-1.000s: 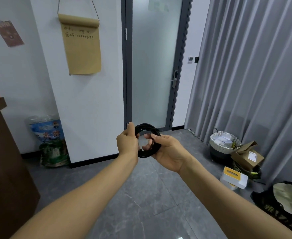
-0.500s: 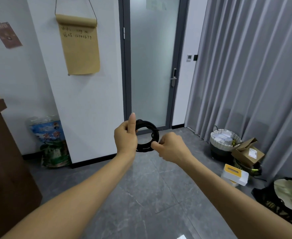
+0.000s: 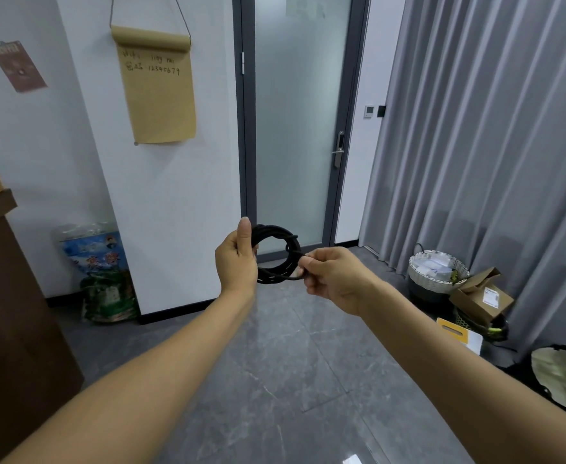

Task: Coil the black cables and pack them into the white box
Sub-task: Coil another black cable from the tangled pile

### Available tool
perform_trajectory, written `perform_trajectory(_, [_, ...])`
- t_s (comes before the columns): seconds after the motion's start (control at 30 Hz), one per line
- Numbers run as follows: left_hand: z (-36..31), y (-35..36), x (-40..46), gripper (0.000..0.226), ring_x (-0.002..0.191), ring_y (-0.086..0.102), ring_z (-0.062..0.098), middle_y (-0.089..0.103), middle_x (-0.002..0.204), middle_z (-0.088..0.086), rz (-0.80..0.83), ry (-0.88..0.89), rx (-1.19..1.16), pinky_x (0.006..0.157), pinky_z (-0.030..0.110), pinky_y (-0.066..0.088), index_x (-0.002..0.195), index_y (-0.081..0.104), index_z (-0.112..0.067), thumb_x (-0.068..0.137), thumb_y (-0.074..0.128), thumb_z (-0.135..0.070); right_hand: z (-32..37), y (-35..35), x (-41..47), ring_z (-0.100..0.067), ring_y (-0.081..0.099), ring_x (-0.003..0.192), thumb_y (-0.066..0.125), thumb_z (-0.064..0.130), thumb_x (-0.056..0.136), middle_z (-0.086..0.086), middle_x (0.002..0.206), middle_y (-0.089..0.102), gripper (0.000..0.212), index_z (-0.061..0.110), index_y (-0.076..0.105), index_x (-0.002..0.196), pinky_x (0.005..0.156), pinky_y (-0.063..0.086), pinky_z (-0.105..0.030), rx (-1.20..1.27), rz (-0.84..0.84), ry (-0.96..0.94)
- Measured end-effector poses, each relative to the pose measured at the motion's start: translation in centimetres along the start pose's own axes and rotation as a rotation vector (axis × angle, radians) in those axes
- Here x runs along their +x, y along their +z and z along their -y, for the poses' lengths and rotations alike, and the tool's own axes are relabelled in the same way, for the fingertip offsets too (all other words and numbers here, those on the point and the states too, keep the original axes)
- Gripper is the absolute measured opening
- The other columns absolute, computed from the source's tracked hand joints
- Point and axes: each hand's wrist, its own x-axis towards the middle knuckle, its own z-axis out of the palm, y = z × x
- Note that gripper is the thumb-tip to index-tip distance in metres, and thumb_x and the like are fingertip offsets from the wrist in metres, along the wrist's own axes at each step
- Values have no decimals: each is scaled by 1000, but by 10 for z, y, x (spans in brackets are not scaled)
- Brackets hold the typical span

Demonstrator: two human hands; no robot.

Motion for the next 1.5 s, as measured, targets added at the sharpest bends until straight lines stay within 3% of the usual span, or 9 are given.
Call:
perform_trajectory(0.13, [0, -2, 1, 51, 46, 34, 6, 37, 52, -1, 15, -82, -20, 52, 17, 32, 60, 43, -11, 96, 41, -47, -1, -7, 2, -12, 45, 47, 47, 4, 95, -5, 64, 57, 22, 6, 55, 75, 47, 45, -20, -441, 10, -100])
perform_trajectory(0.3, [-1, 6, -8, 53, 52, 33, 14, 39, 55, 2, -9, -267, -136, 52, 25, 30, 61, 44, -11, 93, 41, -53, -16, -5, 10, -28, 65, 74, 50, -5, 87, -13, 79, 65, 22, 9, 51, 71, 72, 56, -44, -991, -137, -298])
perform_trajectory(0.57, [-6, 10, -4, 53, 54, 38, 14, 45, 57, 0, 45, -290, -84, 60, 25, 35, 65, 51, -10, 92, 42, -54, -15, -8, 13, -29, 67, 75, 53, -1, 86, -14, 80, 67, 14, -1, 57, 73, 71, 56, -42, -1207, -154, -323])
perform_trajectory(0.8, [-12, 19, -18, 53, 50, 32, 13, 37, 56, -1, -48, -615, -284, 54, 24, 29, 64, 47, -14, 92, 40, -58, -27, 2, 11, -20, 50, 60, 56, -2, 85, -16, 71, 65, 17, -6, 65, 71, 56, 44, -29, -690, -428, -334])
perform_trajectory(0.9, [-17, 22, -23, 50, 48, 30, 11, 38, 57, -4, -59, -681, -369, 52, 23, 28, 69, 48, -14, 92, 40, -58, -27, 5, 10, -12, 51, 58, 63, -1, 82, -3, 61, 61, 25, 9, 64, 59, 53, 43, -17, -472, -409, -275])
perform_trajectory(1.03, [-17, 23, -22, 53, 48, 31, 12, 36, 55, -3, -99, -663, -355, 51, 23, 29, 65, 46, -14, 93, 39, -58, -18, 10, 1, -22, 66, 83, 54, -13, 82, -6, 76, 70, 29, 11, 67, 71, 79, 56, -26, -1, -219, -187])
perform_trajectory(1.13, [-15, 23, -21, 55, 49, 33, 13, 37, 54, -2, -134, -680, -337, 55, 24, 34, 63, 47, -14, 92, 39, -59, -13, 14, -5, -36, 63, 104, 51, -12, 84, -24, 99, 68, 21, 2, 67, 81, 99, 47, -36, 289, -78, -138])
perform_trajectory(1.33, [-14, 26, -20, 51, 60, 52, 13, 55, 66, -4, -114, -665, -365, 67, 28, 46, 68, 54, -14, 93, 42, -56, -21, 18, -3, -19, 70, 80, 58, 1, 88, -10, 82, 71, 8, 0, 65, 88, 87, 54, -26, 408, 0, -180])
perform_trajectory(1.5, [-9, 21, -17, 54, 75, 58, 19, 59, 72, -1, -65, -617, -242, 82, 36, 50, 72, 55, -13, 92, 38, -60, -31, 21, -2, -23, 68, 82, 57, -2, 87, -13, 84, 71, 8, -3, 65, 86, 92, 53, -34, 446, -9, -197])
